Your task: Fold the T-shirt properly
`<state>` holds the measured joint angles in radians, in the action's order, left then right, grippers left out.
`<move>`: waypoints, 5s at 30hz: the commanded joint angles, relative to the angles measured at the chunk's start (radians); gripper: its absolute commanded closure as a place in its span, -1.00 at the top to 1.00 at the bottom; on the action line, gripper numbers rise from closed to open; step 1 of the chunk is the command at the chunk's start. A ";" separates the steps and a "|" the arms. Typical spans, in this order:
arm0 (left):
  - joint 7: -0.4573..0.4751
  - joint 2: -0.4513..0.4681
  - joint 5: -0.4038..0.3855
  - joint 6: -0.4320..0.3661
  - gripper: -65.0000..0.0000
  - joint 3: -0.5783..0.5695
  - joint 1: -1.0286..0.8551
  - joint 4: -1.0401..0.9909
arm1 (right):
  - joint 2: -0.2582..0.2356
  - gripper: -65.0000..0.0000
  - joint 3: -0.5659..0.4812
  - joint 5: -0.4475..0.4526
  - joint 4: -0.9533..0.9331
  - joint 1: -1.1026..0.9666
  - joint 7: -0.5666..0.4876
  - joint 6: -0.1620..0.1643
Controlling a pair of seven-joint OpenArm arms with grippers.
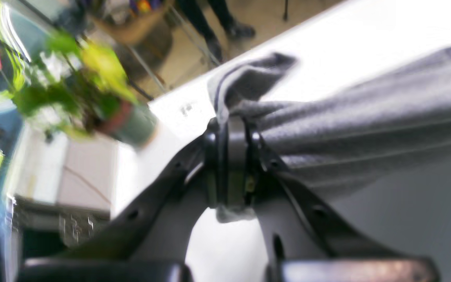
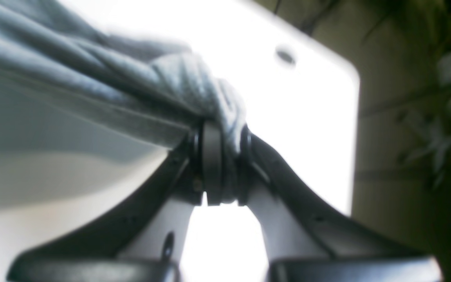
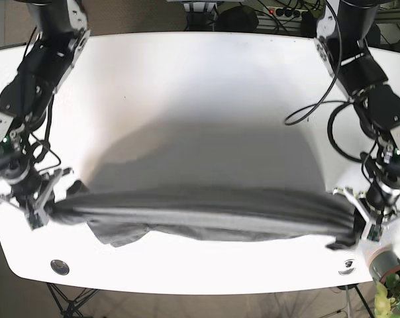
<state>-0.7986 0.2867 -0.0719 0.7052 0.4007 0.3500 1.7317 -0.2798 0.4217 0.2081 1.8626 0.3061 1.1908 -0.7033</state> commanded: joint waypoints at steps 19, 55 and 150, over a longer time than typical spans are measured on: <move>0.028 0.010 -0.102 -0.008 -1.00 0.119 -0.403 0.054 | 0.142 -0.89 0.156 0.007 0.062 -0.331 -0.022 0.005; -0.109 -0.019 -0.274 -0.007 0.42 0.370 -0.553 -0.065 | 0.169 0.21 0.182 0.007 0.078 -0.574 -0.065 0.005; 0.044 -0.031 -0.041 -0.007 -0.85 0.255 -0.504 -0.223 | 0.127 -0.19 0.274 0.351 -0.189 -0.548 -0.007 0.005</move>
<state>-0.7620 0.2390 -0.1093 0.7040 0.6495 -0.1604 1.4879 -0.1402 0.6914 0.5514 1.6604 -0.2424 1.1870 -0.6968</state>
